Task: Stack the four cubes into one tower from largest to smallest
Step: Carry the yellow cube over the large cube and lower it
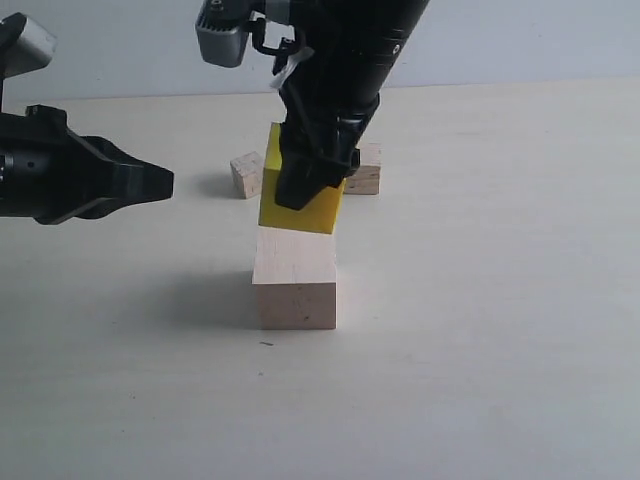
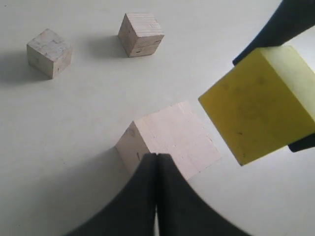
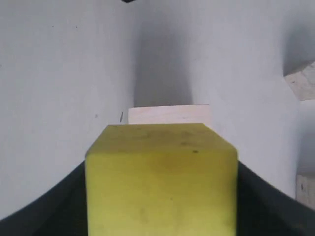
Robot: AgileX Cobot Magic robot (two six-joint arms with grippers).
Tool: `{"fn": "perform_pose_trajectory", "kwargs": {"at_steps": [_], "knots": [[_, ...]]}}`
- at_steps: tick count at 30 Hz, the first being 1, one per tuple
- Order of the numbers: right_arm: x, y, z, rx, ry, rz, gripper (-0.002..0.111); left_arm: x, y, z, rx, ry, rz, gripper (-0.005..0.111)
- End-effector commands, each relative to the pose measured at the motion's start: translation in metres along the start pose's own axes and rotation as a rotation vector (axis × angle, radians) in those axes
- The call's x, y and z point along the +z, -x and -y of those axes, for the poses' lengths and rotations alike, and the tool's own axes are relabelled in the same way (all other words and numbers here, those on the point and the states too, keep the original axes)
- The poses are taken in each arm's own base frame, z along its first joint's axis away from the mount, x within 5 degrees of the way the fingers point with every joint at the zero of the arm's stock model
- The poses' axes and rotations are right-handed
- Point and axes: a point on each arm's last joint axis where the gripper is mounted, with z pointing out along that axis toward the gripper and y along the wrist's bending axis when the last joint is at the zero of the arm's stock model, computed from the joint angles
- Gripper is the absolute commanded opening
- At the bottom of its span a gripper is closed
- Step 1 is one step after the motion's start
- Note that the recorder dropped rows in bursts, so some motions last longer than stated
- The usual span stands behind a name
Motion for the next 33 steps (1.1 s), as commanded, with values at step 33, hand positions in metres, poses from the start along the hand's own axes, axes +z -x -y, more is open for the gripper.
{"fn": "perform_pose_trajectory", "kwargs": {"at_steps": [33], "knots": [[0.051, 0.018, -0.002, 1.344, -0.289, -0.082, 0.000, -0.002, 0.001, 0.000, -0.033, 0.003, 0.023, 0.000]]}}
